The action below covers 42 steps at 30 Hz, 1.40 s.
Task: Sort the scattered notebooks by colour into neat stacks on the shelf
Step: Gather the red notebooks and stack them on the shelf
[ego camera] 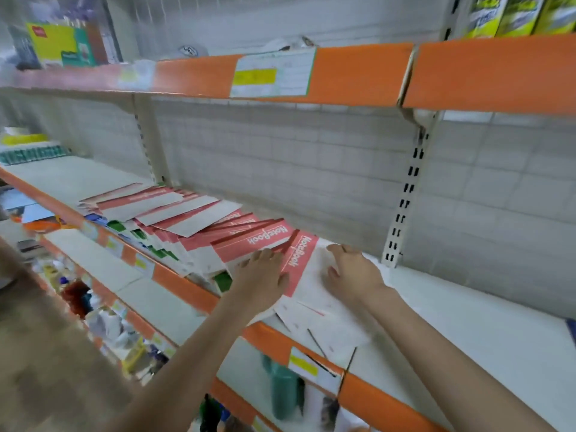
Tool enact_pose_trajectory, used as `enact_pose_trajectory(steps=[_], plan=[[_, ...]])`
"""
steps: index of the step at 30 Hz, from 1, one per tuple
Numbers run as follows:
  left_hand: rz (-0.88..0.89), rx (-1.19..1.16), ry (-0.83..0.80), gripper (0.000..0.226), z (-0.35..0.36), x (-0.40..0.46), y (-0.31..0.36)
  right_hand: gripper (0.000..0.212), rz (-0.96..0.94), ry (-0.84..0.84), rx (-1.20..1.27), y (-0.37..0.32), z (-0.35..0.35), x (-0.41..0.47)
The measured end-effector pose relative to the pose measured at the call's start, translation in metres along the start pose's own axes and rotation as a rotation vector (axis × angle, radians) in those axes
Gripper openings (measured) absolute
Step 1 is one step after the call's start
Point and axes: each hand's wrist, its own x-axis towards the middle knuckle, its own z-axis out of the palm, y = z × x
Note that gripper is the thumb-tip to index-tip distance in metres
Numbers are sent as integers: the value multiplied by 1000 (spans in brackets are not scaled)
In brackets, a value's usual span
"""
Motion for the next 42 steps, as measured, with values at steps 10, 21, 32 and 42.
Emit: enact_pose_trajectory(steps=[10, 21, 32, 42], plan=[[303, 84, -101, 65, 2, 73, -25, 45, 304, 109, -21, -17, 4, 18], [391, 83, -167, 93, 15, 95, -36, 41, 531, 134, -19, -54, 20, 4], [294, -396, -83, 53, 21, 102, -32, 49, 601, -26, -174, -83, 29, 5], [286, -1248, -229, 40, 14, 102, -28, 65, 756, -125, 85, -98, 5, 30]])
